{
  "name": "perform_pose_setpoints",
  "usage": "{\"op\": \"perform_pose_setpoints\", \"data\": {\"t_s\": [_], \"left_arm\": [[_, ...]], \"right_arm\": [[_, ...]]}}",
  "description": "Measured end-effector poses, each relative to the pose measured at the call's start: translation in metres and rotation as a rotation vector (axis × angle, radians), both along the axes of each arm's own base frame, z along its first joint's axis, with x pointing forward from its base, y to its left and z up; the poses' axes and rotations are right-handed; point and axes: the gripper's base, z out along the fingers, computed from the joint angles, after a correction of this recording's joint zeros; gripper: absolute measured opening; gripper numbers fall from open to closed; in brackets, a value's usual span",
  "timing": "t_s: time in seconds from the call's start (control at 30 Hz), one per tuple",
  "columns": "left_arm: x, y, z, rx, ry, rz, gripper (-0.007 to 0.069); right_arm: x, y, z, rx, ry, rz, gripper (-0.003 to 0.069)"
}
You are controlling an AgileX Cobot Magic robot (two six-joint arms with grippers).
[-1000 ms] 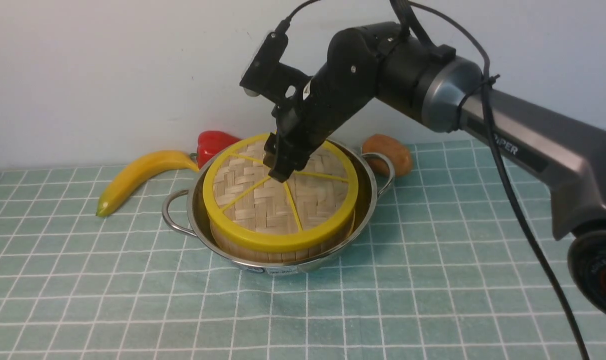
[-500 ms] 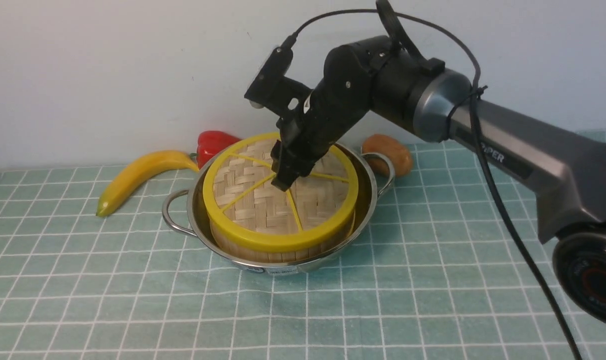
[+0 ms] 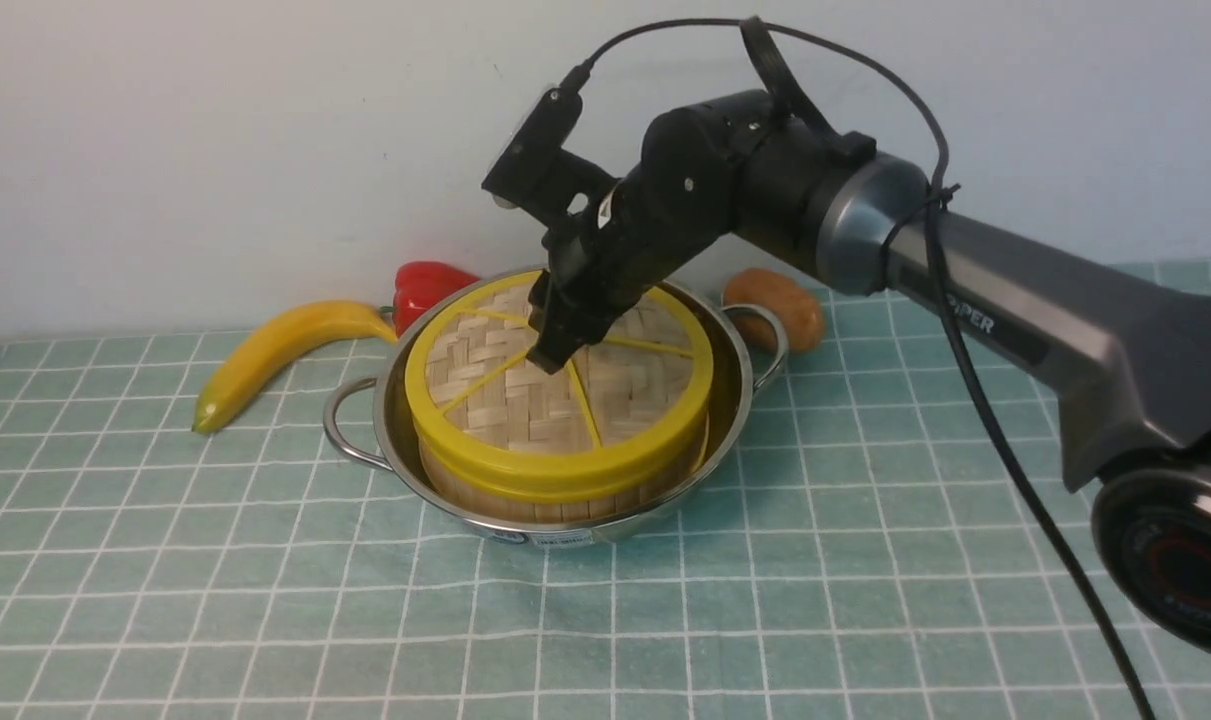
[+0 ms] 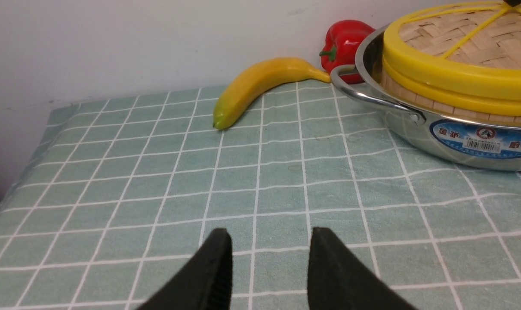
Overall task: Place the steamer in the pot on the blue tablecloth, and put the lid on the steamer.
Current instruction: 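Place the bamboo steamer lid onto the steamer basket in the pot with the right gripper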
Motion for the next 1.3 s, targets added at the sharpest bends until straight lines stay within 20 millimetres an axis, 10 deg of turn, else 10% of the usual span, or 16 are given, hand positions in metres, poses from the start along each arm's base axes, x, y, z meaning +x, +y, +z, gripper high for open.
{"op": "perform_pose_setpoints", "data": {"t_s": [0.73, 1.3], "left_arm": [[0.000, 0.000, 0.000, 0.000, 0.000, 0.000, 0.0243], [0.000, 0.000, 0.000, 0.000, 0.000, 0.000, 0.0243]], "right_arm": [[-0.003, -0.001, 0.000, -0.004, 0.039, -0.014, 0.0242], [-0.027, -0.019, 0.088, 0.135, -0.004, -0.104, 0.0242]]}}
